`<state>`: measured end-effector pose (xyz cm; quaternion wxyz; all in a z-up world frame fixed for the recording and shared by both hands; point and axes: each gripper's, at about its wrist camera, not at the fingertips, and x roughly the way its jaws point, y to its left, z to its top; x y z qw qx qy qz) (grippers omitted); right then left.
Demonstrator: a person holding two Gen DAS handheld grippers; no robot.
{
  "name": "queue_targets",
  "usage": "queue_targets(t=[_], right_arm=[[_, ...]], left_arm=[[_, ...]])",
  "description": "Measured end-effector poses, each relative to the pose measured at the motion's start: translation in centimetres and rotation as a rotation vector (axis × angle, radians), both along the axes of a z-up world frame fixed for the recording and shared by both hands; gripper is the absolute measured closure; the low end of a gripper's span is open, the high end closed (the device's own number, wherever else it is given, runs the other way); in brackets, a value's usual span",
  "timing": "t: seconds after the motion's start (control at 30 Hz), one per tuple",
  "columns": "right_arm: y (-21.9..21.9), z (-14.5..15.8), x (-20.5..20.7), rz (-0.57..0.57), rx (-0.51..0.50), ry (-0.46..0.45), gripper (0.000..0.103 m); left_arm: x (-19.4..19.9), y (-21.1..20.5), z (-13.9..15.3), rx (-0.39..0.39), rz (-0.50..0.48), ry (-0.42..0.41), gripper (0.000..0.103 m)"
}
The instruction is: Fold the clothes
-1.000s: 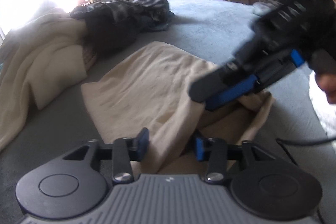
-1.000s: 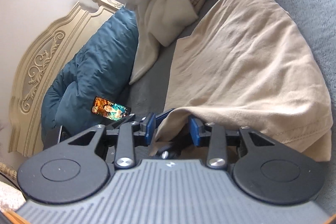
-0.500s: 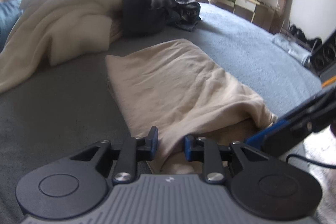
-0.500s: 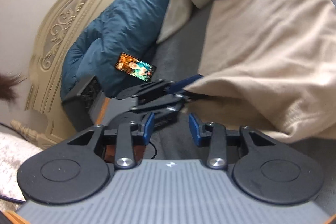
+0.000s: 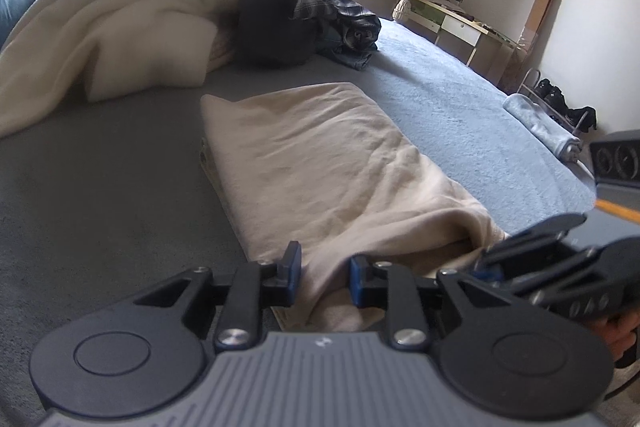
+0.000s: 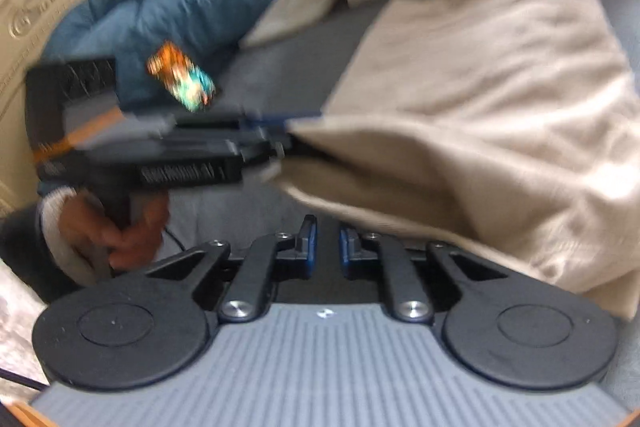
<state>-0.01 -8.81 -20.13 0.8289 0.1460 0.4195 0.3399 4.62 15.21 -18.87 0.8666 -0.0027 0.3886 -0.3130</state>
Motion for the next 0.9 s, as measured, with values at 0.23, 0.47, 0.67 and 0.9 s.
queue_targets(t=[0.23,0.47,0.67,0.9], right_arm=[[-0.6,0.0,0.5,-0.076,0.015,-0.006,0.094],[0.9,-1.3,1.4,-0.126,0.009,-0.005,0.094],[1.0,-2.3,2.2,-0.212,0.038,0.075,0.097],[1.0,-2.5,2.3,-0.246,0.149,0.113,0.095]], left_arm=[[0.2,0.4,-0.1,-0.029,0.014,0.024,0.079],[-0.9,-0.4,0.5,0.002,0.012,-0.047,0.092],[-1.4,-0.1,1.1,-0.013,0.000,-0.068,0.092],[-1.6,0.1,1.2,-0.014,-0.009,-0.067,0.092]])
